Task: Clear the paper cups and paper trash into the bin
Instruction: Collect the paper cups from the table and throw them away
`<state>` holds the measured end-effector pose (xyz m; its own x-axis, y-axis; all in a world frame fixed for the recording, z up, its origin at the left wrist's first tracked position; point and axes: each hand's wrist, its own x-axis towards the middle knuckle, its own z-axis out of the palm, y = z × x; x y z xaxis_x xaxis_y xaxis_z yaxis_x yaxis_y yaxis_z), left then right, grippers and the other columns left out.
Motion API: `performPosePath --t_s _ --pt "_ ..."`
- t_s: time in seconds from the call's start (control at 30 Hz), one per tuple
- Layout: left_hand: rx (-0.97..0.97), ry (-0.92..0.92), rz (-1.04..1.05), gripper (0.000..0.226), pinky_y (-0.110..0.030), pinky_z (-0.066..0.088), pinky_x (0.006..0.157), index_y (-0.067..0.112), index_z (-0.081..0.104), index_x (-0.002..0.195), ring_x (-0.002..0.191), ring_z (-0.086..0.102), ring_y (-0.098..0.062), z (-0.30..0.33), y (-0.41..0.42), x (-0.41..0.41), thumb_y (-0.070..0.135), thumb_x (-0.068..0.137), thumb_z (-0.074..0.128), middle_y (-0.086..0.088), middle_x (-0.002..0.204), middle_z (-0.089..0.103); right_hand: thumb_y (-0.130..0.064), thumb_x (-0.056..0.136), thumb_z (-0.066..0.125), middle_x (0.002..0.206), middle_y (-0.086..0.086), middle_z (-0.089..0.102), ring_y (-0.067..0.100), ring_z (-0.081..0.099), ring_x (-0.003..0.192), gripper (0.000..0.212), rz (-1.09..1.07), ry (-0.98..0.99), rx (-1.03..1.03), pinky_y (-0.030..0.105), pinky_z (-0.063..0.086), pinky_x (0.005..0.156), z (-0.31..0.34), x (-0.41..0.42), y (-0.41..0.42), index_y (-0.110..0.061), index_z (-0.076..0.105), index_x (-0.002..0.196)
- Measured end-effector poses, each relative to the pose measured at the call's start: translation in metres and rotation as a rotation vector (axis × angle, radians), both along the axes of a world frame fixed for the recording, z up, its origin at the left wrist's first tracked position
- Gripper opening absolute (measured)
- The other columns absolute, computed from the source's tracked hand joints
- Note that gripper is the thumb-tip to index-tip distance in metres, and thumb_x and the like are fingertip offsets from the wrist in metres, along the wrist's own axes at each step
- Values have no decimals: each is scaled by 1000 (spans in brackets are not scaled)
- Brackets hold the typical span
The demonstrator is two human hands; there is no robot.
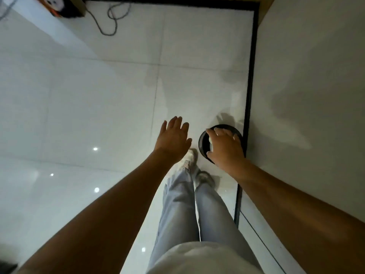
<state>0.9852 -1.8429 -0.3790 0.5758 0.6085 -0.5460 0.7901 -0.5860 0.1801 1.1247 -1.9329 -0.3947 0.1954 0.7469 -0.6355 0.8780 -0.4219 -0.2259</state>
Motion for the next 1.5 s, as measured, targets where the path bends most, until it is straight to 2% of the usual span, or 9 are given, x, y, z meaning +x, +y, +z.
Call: performPosePath --t_s 0.27,0.5,0.67,0.83,1.07,1.23,1.4,1.5 --pt "58 -64 479 52 -41 18 117 11 35 141 141 23 -27 124 -53 -151 39 98 42 -12 151 30 -30 91 57 150 2 33 27 29 136 69 359 2 89 53 21 114 134 -104 36 -28 20 150" --pt "147 -83 893 51 -41 17 117 14 36 141 139 28 -24 181 -121 -329 39 98 42 -8 148 34 -29 92 56 151 1 30 25 27 137 66 749 21 187 48 20 114 205 -294 51 -30 24 149" --pt "183 -68 1159 50 -40 20 115 13 37 140 136 31 -24 201 -187 -471 39 98 41 -9 146 37 -29 89 59 150 0 33 26 31 135 65 953 78 207 45 29 109 224 -472 24 -30 28 147" --pt "245 -36 1439 50 -40 20 116 13 36 141 135 32 -25 222 -248 -611 39 98 41 -9 145 38 -29 89 59 152 1 31 26 31 136 66 1206 162 249 45 30 109 238 -645 -22 -29 27 147" --pt "258 -29 1750 50 -40 23 115 14 37 141 133 35 -26 239 -300 -742 37 98 43 -8 144 40 -30 89 59 149 1 35 25 34 134 64 1502 209 321 44 33 108 251 -811 -52 -29 30 146" --pt "217 -28 1857 49 -39 23 115 13 37 141 132 35 -26 234 -291 -820 37 98 43 -8 142 41 -29 89 59 149 0 34 25 33 134 65 1595 214 281 44 32 108 244 -904 -29 -29 29 146" --pt "238 -30 1951 49 -37 24 114 14 38 140 132 35 -25 231 -244 -917 37 97 43 -7 142 42 -30 88 61 150 3 31 27 29 135 67 1594 240 206 42 35 106 238 -1016 33 -30 29 147" --pt "235 -31 2024 47 -40 26 114 14 41 138 130 37 -25 239 -212 -977 37 97 45 -7 140 43 -30 88 61 149 2 32 27 30 135 66 1619 259 213 41 36 105 246 -1087 73 -29 30 146"
